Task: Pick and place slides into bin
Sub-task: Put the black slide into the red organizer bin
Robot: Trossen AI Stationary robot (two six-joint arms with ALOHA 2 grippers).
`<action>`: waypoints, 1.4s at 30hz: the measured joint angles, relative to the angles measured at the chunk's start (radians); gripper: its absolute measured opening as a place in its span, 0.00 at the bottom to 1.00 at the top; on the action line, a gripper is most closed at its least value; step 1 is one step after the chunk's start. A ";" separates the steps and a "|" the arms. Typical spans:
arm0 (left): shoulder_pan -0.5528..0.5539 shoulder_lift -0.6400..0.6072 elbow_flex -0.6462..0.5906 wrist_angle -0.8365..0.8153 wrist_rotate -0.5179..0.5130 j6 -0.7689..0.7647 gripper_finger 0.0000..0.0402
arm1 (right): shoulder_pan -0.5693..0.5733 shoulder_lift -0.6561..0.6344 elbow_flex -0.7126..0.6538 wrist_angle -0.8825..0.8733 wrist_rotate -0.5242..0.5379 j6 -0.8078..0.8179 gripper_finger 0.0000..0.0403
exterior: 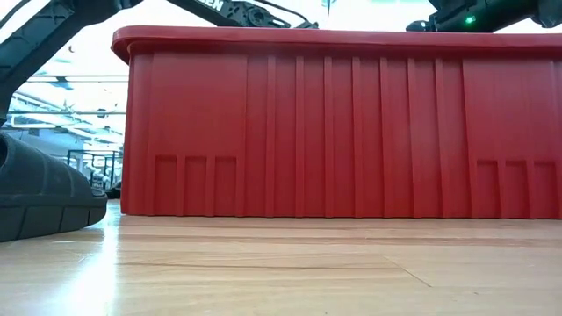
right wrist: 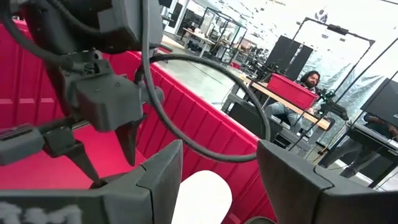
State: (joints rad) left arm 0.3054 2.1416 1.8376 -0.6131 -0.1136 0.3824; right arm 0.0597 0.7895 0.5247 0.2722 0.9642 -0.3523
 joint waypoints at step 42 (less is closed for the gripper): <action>0.078 0.094 -0.023 0.134 -0.081 0.005 0.56 | 0.001 0.000 0.000 0.014 -0.028 0.011 0.49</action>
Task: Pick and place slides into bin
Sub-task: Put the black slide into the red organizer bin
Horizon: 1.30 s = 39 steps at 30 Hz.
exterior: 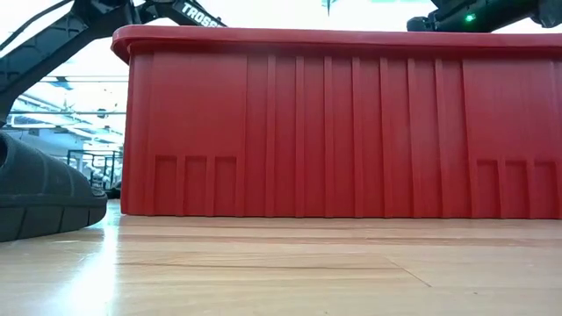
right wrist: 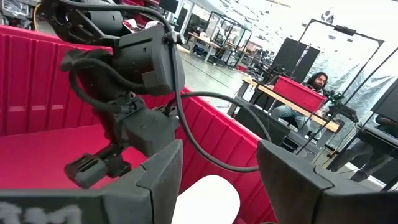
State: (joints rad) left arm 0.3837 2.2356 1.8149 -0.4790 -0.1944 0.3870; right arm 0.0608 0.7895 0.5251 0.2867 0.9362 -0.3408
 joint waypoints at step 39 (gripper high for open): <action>-0.081 0.004 0.034 -0.095 -0.096 0.005 0.56 | 0.000 0.000 0.000 -0.002 0.000 0.000 0.49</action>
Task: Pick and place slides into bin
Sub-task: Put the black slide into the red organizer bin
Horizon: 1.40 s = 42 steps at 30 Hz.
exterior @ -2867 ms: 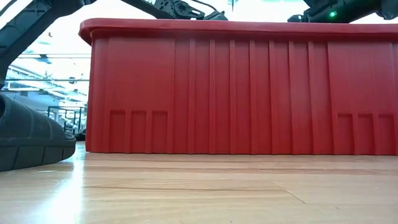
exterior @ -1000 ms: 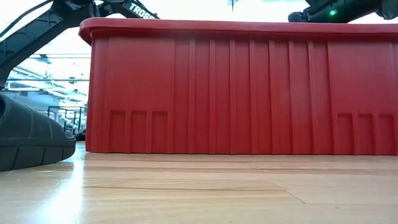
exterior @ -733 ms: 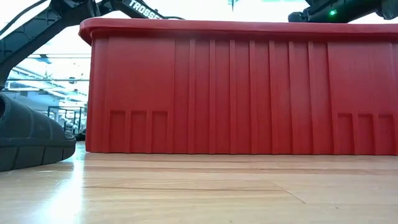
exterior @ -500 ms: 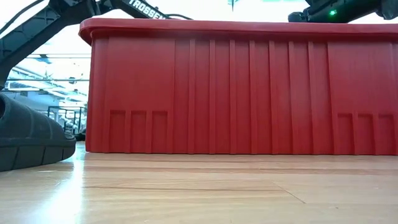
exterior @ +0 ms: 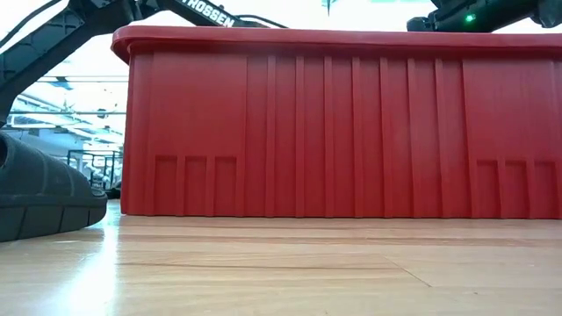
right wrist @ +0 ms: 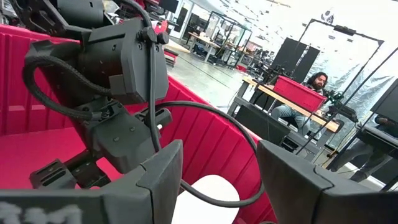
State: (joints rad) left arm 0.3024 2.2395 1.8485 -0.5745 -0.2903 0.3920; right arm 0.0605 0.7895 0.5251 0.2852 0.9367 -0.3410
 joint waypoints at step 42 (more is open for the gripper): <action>-0.033 -0.295 0.207 -0.481 -0.295 -0.114 0.56 | 0.000 0.000 0.000 0.001 0.001 -0.015 0.49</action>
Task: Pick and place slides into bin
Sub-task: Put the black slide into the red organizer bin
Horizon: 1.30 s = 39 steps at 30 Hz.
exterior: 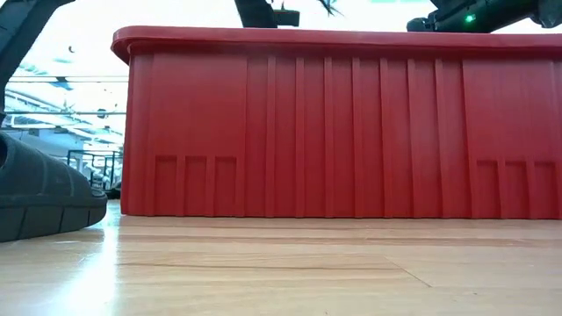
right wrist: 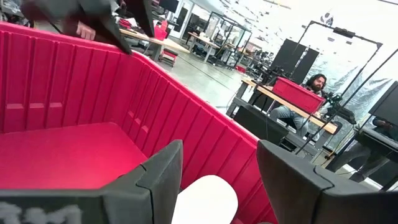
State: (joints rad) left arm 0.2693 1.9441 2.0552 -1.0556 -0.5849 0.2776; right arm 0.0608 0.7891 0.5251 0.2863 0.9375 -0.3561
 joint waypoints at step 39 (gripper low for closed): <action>-0.716 -0.322 0.000 -0.409 -0.044 -0.533 0.56 | 0.000 0.000 0.000 0.004 -0.290 0.187 0.49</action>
State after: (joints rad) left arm -0.4464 1.6222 2.0548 -1.4643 -0.6289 -0.2551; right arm 0.0608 0.7891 0.5251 0.2907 0.6471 -0.1695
